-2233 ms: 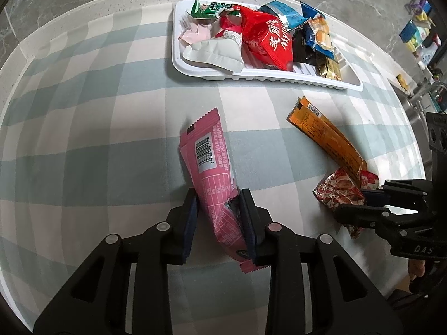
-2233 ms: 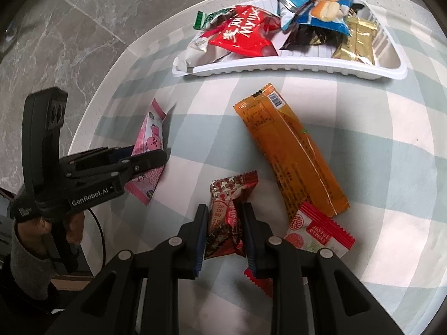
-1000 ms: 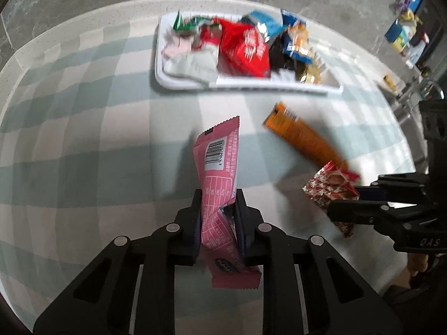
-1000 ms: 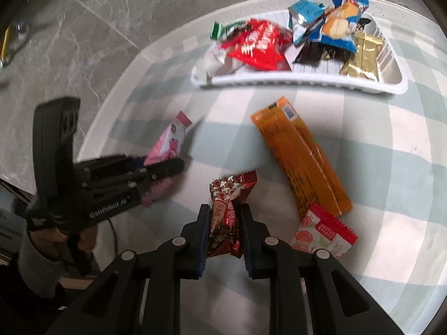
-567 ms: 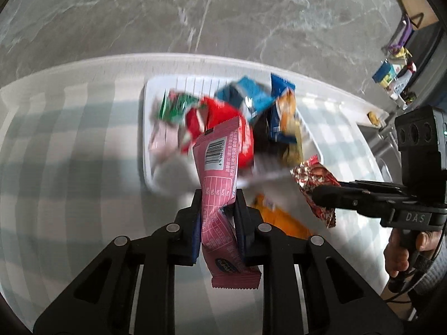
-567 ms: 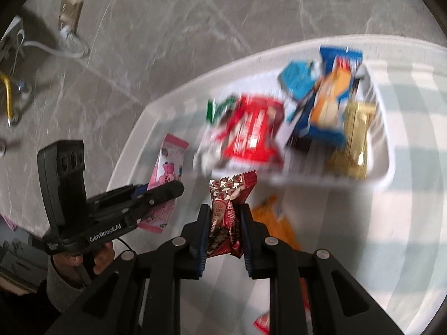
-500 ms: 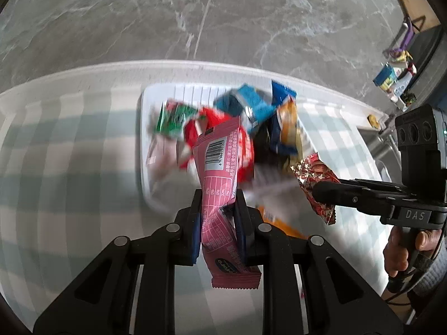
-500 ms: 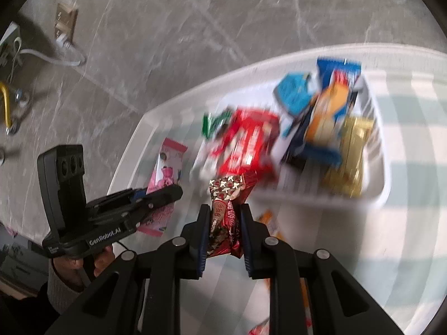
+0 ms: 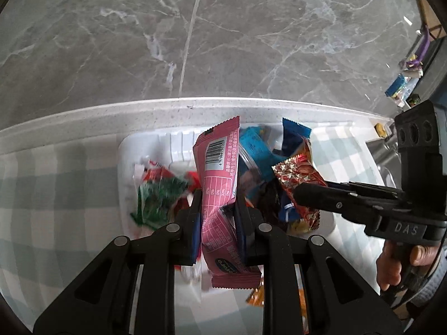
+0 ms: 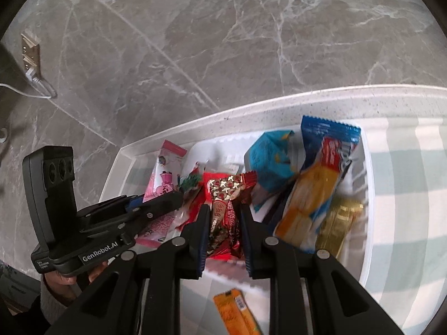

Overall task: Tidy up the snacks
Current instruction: 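Carry the pink packet and red chocolate over the tray and release them, then move both tools back to the orange bar and red-white biscuit packet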

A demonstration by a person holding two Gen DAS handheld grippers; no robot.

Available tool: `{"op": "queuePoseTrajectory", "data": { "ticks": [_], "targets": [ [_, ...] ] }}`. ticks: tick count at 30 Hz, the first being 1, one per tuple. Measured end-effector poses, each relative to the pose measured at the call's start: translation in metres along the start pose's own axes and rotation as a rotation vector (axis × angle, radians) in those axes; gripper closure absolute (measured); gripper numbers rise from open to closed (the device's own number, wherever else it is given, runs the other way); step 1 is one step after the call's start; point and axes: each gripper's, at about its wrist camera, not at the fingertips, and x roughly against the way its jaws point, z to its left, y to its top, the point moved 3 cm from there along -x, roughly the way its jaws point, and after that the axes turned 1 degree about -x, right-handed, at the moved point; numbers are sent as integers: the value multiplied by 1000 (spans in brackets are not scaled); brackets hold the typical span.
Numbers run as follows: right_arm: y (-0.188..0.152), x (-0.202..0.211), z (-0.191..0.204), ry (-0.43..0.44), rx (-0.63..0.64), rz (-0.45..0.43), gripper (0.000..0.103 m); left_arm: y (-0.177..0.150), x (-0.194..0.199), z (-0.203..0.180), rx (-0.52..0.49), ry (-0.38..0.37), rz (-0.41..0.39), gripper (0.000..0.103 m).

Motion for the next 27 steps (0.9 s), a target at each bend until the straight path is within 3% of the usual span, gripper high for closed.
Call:
{"op": "queuePoseTrajectory", "data": {
  "ticks": [10, 12, 20, 23, 25, 27],
  "targets": [
    [8, -8, 5, -94, 91, -14, 77, 7, -23, -2, -3, 43, 8, 81],
    [7, -4, 7, -105, 106, -28, 66, 6, -23, -3, -2, 50, 4, 79],
    [-12, 32, 19, -107, 155, -84, 62, 3, 5, -9, -23, 78, -59, 78],
    [-32, 47, 19, -120, 177, -85, 58, -7, 23, -15, -50, 92, -84, 73],
    [-47, 55, 17, -123, 184, -77, 57, -16, 36, -19, -67, 88, -91, 60],
    [-62, 64, 15, -142, 193, -68, 56, -27, 45, -27, -81, 76, -91, 59]
  ]
}}
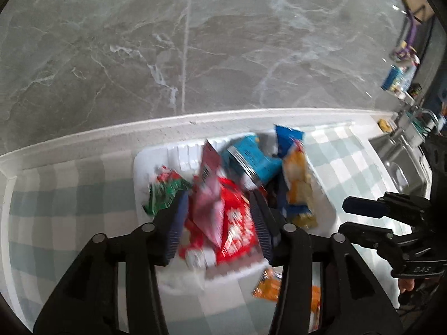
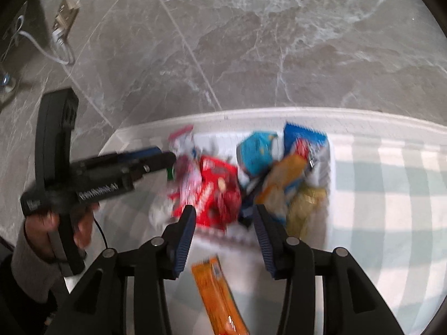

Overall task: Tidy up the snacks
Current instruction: 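Move both tools back to the orange bar and red-white biscuit packet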

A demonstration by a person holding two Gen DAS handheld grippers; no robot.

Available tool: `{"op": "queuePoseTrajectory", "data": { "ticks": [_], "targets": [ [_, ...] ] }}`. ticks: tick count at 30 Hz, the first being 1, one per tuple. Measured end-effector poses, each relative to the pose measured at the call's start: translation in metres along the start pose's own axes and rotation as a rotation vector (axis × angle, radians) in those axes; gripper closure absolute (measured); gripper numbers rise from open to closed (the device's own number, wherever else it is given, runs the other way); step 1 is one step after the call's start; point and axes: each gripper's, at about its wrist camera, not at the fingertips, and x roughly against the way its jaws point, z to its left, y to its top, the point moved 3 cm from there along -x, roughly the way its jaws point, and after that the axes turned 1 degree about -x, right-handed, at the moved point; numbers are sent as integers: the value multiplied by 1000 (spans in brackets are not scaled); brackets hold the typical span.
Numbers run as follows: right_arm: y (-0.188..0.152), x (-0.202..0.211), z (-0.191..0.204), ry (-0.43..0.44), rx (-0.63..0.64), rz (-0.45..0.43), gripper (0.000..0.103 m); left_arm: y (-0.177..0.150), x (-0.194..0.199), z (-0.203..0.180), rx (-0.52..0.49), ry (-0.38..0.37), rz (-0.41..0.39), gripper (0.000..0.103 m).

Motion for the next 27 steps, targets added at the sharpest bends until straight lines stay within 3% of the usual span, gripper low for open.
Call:
{"op": "queuePoseTrajectory", "data": {
  "ticks": [4, 10, 17, 23, 27],
  "targets": [
    [-37, 16, 3, -23, 3, 34, 55, -28, 14, -21, -44, -43, 27, 59],
    [-96, 26, 8, -38, -49, 124, 55, -79, 13, -60, -234, -100, 93, 59],
    [-145, 22, 17, -34, -111, 185, 55, -117, 2, -99, -559, -154, 149, 59],
    [-159, 18, 22, -70, -147, 191, 54, -133, -16, -128, -900, -190, 207, 59],
    [-161, 14, 23, -106, -170, 200, 52, -145, -24, -142, -1064, -239, 243, 59]
  ]
}}
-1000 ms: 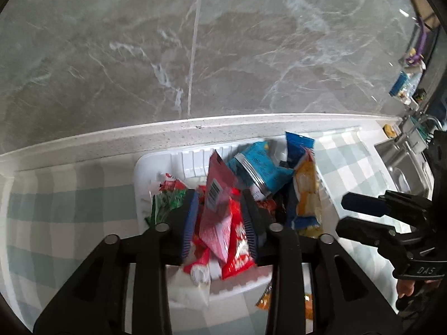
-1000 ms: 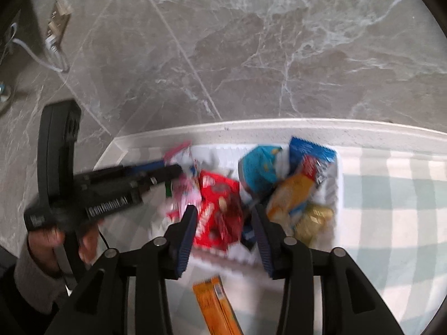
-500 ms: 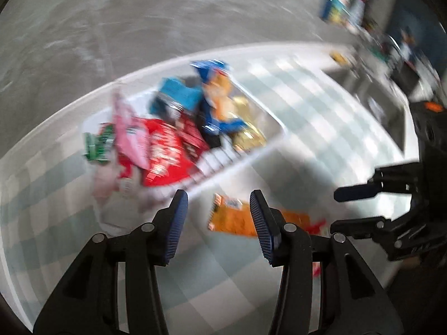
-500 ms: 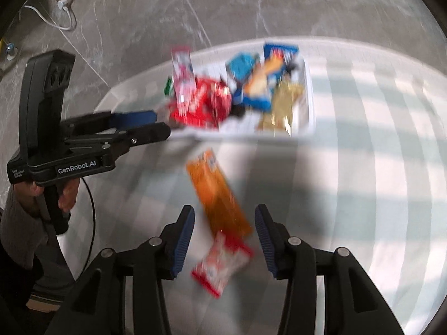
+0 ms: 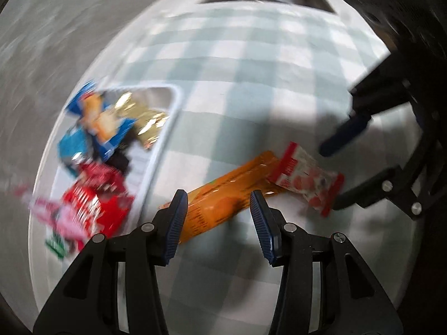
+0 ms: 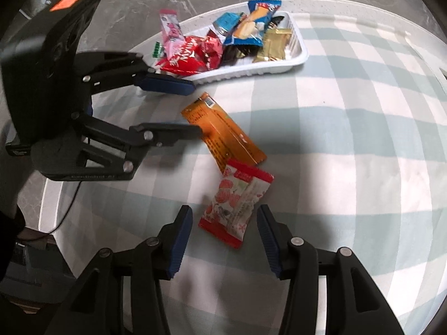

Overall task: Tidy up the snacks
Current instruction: 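Move both tools back to the orange bar and red-white biscuit packet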

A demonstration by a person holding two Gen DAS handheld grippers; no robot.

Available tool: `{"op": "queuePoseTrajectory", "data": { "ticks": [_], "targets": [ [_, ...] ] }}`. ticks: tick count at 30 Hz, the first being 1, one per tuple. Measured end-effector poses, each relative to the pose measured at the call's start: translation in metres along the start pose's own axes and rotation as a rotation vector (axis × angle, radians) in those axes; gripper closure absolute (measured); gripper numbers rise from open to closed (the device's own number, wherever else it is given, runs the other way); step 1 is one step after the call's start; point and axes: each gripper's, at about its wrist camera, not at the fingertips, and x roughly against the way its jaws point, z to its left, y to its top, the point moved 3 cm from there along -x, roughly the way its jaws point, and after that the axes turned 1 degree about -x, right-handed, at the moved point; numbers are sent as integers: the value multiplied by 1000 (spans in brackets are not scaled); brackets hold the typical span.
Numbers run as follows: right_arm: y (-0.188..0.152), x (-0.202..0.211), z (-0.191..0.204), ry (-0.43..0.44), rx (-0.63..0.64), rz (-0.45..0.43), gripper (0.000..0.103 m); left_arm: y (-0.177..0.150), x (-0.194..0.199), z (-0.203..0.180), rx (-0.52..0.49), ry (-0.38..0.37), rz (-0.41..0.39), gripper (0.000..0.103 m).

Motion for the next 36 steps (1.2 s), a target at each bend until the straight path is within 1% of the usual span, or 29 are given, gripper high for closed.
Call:
{"op": "queuePoseTrajectory", "data": {
  "ticks": [2, 5, 8, 9, 10, 14, 17, 19, 21, 23, 25, 26, 28, 31, 35, 36],
  "targets": [
    [0, -2, 2, -12, -6, 2, 51, 2, -7, -6, -80, -28, 12, 59],
    [0, -8, 5, -35, -14, 4, 51, 3, -19, -14, -200, -28, 48, 59],
    [0, -12, 8, -50, -22, 2, 50, 1, -32, -18, -294, -19, 89, 59],
    [0, -13, 9, -58, -21, 1, 50, 1, -36, -19, -316, -23, 98, 58],
    [0, -14, 10, -66, -19, -6, 49, 2, -36, -18, -324, -32, 84, 58],
    [1, -16, 12, -88, -13, -6, 48, 7, -42, -16, -363, -57, 93, 58],
    [2, -17, 12, -93, -20, -10, 48, 12, -46, -12, -390, -65, 87, 53],
    [0, -15, 13, -101, -13, -11, 48, 14, -48, -9, -388, -83, 83, 52],
    [-1, -16, 15, -122, 12, -10, 51, 17, -50, -3, -364, -110, 87, 52],
    [-5, -15, 20, -160, 56, -8, 59, 13, -48, -5, -351, -124, 82, 52],
    [-8, -15, 22, -184, 95, -8, 64, 12, -49, -2, -329, -138, 74, 53],
    [-9, -15, 22, -185, 103, -10, 65, 12, -49, -2, -319, -145, 71, 55],
    [-12, -13, 21, -182, 107, -15, 66, 10, -48, -4, -312, -166, 64, 68],
    [-15, -8, 17, -162, 92, -14, 69, 7, -46, -9, -303, -161, 49, 76],
    [-18, 3, 7, -121, 43, -11, 70, 3, -44, -10, -245, -168, 41, 79],
    [-19, 6, 4, -107, 29, -15, 70, 2, -43, -11, -227, -180, 41, 80]
  ]
}}
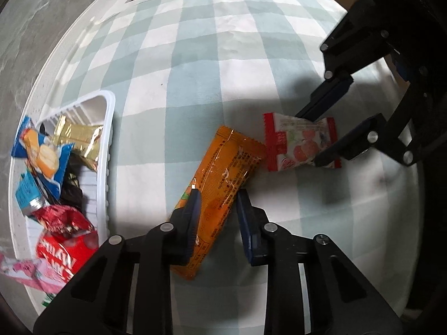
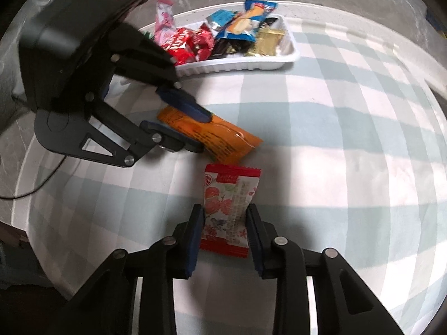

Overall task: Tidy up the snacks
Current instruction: 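Move both tools back to the orange bar and red-white biscuit packet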

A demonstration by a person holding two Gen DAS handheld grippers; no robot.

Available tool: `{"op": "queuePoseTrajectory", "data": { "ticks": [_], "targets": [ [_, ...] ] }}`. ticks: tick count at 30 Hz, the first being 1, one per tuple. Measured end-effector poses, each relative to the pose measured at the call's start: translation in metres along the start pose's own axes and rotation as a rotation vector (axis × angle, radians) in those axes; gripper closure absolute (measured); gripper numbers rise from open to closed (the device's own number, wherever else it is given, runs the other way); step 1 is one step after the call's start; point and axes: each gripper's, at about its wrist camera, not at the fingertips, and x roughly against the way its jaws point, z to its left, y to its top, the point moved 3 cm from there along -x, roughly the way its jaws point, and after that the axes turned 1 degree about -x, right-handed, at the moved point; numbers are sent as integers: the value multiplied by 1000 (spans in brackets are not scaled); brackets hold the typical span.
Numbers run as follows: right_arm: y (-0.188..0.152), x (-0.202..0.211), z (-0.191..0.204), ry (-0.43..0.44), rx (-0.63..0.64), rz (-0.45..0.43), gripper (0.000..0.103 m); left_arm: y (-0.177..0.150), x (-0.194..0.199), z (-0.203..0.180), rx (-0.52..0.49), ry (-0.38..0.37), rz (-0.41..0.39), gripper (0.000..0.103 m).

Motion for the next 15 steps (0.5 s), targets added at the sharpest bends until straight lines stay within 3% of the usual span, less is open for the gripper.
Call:
{"op": "queuePoseTrajectory", "data": {
  "ticks": [10, 15],
  "targets": [
    [-3, 23, -24, 90, -130, -37, 70, -7, 15, -13, 146, -101, -46, 91],
    [-2, 23, -27, 105, -144, -40, 70, -11, 17, -20, 170, -97, -47, 92]
  ]
}}
